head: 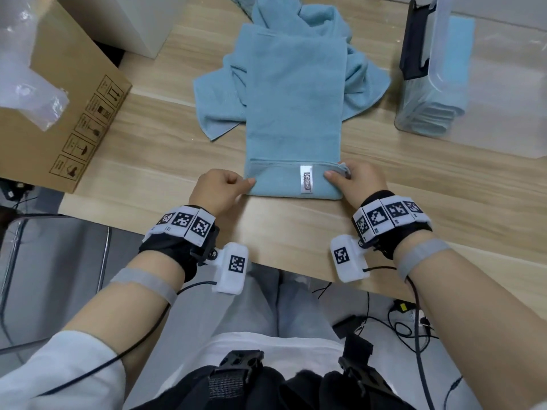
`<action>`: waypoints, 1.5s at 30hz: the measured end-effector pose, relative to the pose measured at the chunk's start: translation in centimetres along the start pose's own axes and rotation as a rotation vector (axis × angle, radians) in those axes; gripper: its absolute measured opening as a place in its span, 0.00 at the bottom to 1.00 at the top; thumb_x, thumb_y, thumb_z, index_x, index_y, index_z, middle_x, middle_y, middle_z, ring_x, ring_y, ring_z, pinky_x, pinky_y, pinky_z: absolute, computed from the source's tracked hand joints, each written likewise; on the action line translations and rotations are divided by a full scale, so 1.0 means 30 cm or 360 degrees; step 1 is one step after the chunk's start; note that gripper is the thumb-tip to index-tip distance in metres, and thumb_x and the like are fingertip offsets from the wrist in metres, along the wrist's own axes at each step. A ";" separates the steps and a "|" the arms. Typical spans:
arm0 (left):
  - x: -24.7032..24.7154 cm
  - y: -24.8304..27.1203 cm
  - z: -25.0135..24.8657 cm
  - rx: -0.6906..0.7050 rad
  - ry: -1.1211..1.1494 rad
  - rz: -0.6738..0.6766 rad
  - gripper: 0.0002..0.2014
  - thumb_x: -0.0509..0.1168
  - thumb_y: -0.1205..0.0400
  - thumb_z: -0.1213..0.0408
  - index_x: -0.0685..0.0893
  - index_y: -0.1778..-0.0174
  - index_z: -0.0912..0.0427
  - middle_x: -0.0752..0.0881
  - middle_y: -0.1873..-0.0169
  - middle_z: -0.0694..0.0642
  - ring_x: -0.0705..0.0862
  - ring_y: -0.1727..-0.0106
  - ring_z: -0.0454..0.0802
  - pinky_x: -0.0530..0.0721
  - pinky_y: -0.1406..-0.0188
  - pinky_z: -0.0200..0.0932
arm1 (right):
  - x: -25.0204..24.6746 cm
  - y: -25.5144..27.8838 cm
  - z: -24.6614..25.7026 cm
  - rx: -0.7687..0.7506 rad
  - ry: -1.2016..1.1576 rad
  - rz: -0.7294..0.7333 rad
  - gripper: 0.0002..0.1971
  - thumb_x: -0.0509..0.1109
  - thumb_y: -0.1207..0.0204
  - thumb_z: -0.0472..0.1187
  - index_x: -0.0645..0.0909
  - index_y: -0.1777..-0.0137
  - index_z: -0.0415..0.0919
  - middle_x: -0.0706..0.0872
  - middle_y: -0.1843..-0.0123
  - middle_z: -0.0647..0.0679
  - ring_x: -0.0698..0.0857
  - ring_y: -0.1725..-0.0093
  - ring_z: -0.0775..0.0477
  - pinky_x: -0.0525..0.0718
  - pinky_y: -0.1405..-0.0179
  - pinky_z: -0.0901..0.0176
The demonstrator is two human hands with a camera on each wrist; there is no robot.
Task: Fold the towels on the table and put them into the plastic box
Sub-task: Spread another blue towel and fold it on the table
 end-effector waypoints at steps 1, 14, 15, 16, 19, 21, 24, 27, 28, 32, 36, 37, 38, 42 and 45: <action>-0.005 -0.010 0.005 -0.0033 -0.0033 -0.0030 0.22 0.67 0.24 0.49 0.73 0.80 0.57 0.75 0.81 0.52 0.73 0.73 0.50 0.69 0.69 0.42 | 0.001 -0.006 -0.003 0.0028 0.0019 -0.0005 0.15 0.65 0.23 0.50 0.83 0.50 0.38 0.88 0.50 0.39 0.83 0.48 0.38 0.73 0.57 0.56; 0.033 0.002 -0.216 0.1137 -0.0597 -0.0037 0.17 0.61 0.36 0.76 0.85 0.59 0.51 0.85 0.51 0.50 0.75 0.50 0.53 0.77 0.50 0.58 | -0.063 0.002 0.115 -0.0468 0.0387 -0.0349 0.19 0.68 0.35 0.27 0.76 0.44 0.40 0.76 0.43 0.40 0.78 0.48 0.39 0.74 0.51 0.50; 0.044 -0.004 -0.215 0.1181 -0.0653 0.0008 0.20 0.59 0.37 0.74 0.86 0.56 0.50 0.86 0.47 0.49 0.75 0.48 0.51 0.77 0.48 0.58 | -0.052 0.012 0.130 -0.0600 0.0470 -0.0313 0.20 0.65 0.37 0.23 0.79 0.46 0.40 0.78 0.44 0.39 0.78 0.47 0.36 0.73 0.50 0.50; 0.049 -0.015 -0.208 0.1182 -0.0694 0.0033 0.23 0.58 0.37 0.73 0.86 0.51 0.50 0.85 0.42 0.48 0.76 0.44 0.52 0.76 0.44 0.57 | -0.037 0.021 0.135 -0.0680 0.0511 -0.0254 0.21 0.65 0.38 0.22 0.80 0.46 0.40 0.79 0.43 0.39 0.78 0.45 0.35 0.72 0.48 0.50; 0.027 -0.053 -0.181 0.0972 -0.0531 0.0043 0.27 0.65 0.34 0.67 0.79 0.36 0.56 0.79 0.37 0.56 0.76 0.38 0.56 0.69 0.36 0.40 | -0.019 0.005 0.079 -0.0501 0.0371 -0.0089 0.23 0.71 0.31 0.36 0.74 0.35 0.41 0.75 0.35 0.41 0.76 0.36 0.39 0.72 0.37 0.47; 0.007 -0.081 -0.151 0.0704 -0.0219 0.0057 0.27 0.74 0.31 0.64 0.77 0.35 0.60 0.78 0.49 0.54 0.78 0.52 0.48 0.70 0.50 0.24 | -0.017 -0.015 0.036 -0.0257 0.0214 -0.0016 0.31 0.74 0.32 0.47 0.69 0.30 0.42 0.74 0.34 0.42 0.74 0.34 0.42 0.72 0.32 0.46; 0.018 -0.104 -0.123 0.0518 -0.0223 0.0086 0.17 0.76 0.30 0.63 0.81 0.48 0.59 0.75 0.66 0.45 0.74 0.66 0.43 0.69 0.67 0.22 | -0.011 -0.032 0.017 -0.0101 0.0135 0.0018 0.38 0.80 0.39 0.47 0.70 0.30 0.43 0.73 0.35 0.41 0.74 0.34 0.42 0.71 0.30 0.48; 0.016 -0.101 -0.126 0.0552 -0.0271 0.0084 0.10 0.75 0.30 0.64 0.79 0.60 0.56 0.74 0.67 0.43 0.73 0.66 0.40 0.68 0.68 0.25 | -0.006 -0.041 0.003 -0.0031 0.0065 0.0018 0.31 0.83 0.44 0.44 0.78 0.40 0.45 0.72 0.42 0.45 0.75 0.38 0.44 0.73 0.33 0.52; 0.017 -0.102 -0.119 0.0555 -0.0198 0.0113 0.10 0.75 0.29 0.65 0.78 0.61 0.54 0.75 0.68 0.43 0.73 0.66 0.38 0.69 0.66 0.30 | -0.009 -0.044 0.002 -0.0031 0.0050 -0.0005 0.26 0.84 0.45 0.44 0.80 0.46 0.45 0.71 0.45 0.48 0.75 0.40 0.45 0.74 0.35 0.53; 0.006 -0.107 -0.083 0.0518 0.0169 0.0164 0.13 0.72 0.26 0.66 0.75 0.64 0.46 0.78 0.67 0.46 0.76 0.61 0.48 0.74 0.57 0.46 | -0.042 -0.037 0.029 -0.0134 -0.0245 -0.0118 0.16 0.82 0.43 0.39 0.76 0.68 0.51 0.73 0.58 0.56 0.76 0.51 0.48 0.77 0.47 0.54; 0.003 -0.131 -0.084 0.0428 0.0176 0.0133 0.12 0.69 0.23 0.63 0.73 0.64 0.44 0.81 0.63 0.48 0.79 0.57 0.51 0.76 0.53 0.49 | -0.037 -0.053 0.038 -0.0037 -0.0510 -0.0064 0.13 0.77 0.34 0.39 0.74 0.68 0.52 0.77 0.68 0.55 0.77 0.63 0.49 0.76 0.59 0.55; 0.002 -0.140 -0.087 0.0399 0.0163 0.0131 0.11 0.68 0.23 0.62 0.73 0.63 0.44 0.83 0.60 0.51 0.81 0.54 0.53 0.78 0.51 0.50 | -0.033 -0.064 0.035 -0.0012 -0.0436 -0.0063 0.10 0.75 0.32 0.40 0.75 0.64 0.50 0.78 0.67 0.55 0.77 0.61 0.49 0.74 0.61 0.58; 0.002 -0.148 -0.091 0.0367 0.0160 0.0134 0.11 0.68 0.22 0.62 0.73 0.63 0.44 0.85 0.57 0.54 0.82 0.52 0.54 0.79 0.49 0.52 | -0.030 -0.072 0.035 0.0017 -0.0350 -0.0066 0.07 0.74 0.30 0.42 0.76 0.59 0.48 0.79 0.64 0.53 0.76 0.59 0.48 0.71 0.62 0.59; -0.008 -0.160 -0.109 0.0355 0.0047 0.0031 0.09 0.71 0.25 0.62 0.76 0.62 0.53 0.85 0.60 0.57 0.81 0.57 0.53 0.77 0.57 0.45 | -0.025 -0.101 0.024 0.0110 -0.0193 -0.0105 0.13 0.73 0.30 0.44 0.78 0.48 0.40 0.80 0.58 0.50 0.78 0.53 0.47 0.69 0.56 0.62; -0.029 -0.148 -0.124 0.0452 -0.0087 -0.0125 0.14 0.74 0.30 0.65 0.73 0.66 0.53 0.78 0.69 0.49 0.75 0.65 0.49 0.70 0.68 0.31 | -0.034 -0.105 0.033 0.0084 -0.0051 -0.0154 0.18 0.76 0.34 0.45 0.73 0.48 0.44 0.76 0.59 0.52 0.76 0.55 0.49 0.69 0.57 0.60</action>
Point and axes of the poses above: each hand's wrist, its own y-axis away from the middle knuckle, its own x-axis out of the palm, z = x × y, the point moved 9 cm from there along -y, towards the middle knuckle
